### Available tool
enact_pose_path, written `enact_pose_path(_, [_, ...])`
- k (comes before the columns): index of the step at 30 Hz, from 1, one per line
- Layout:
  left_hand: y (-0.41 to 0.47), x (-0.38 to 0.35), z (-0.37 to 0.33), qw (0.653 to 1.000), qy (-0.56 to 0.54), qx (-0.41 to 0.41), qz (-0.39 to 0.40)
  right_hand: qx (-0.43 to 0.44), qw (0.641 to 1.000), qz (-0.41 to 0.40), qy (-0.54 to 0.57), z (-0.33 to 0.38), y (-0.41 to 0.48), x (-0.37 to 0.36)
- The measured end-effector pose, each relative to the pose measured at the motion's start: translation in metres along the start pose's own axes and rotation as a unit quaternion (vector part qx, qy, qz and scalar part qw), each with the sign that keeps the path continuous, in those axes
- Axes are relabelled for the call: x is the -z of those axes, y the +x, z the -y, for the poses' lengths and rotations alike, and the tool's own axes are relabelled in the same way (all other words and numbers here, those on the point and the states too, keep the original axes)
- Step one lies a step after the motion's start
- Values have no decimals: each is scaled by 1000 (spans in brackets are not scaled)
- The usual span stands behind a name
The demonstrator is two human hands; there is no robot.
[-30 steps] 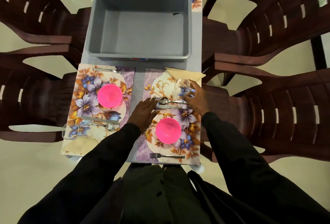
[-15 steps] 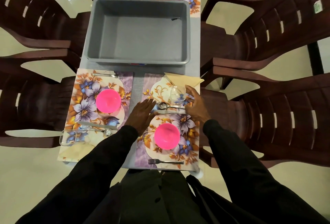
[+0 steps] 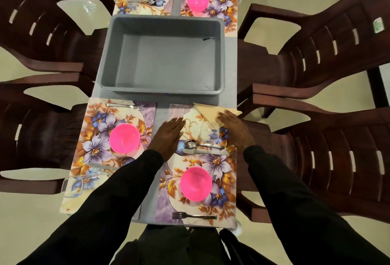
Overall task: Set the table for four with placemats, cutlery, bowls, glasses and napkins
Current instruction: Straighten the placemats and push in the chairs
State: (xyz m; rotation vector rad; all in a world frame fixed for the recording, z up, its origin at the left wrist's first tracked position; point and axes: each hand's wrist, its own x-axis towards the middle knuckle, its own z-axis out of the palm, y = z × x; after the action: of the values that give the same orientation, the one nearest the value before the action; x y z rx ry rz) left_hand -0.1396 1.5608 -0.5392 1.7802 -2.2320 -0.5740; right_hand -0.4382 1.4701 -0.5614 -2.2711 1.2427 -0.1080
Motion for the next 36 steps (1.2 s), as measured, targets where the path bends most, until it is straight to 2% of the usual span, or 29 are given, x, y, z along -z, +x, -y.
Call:
enact_pose_path(8, [37,-6,0,1000,1,-16,22,47,998,-34,5,-3,12,-12])
enact_pose_path(14, [50,-20,3,996,21,-45,68,32,998,-52,12,5,7,-22])
enact_pose_path(23, [61,-33,2,990,55,-44,123,15,997,-75,30,9,9,-24])
enact_pose_path(28, [65,-35,0,985,81,-40,147,35,996,-87,8,9,13,-20])
enact_pose_path(36, [65,-40,-3,974,132,-43,180,70,994,-62,-51,7,9,-21])
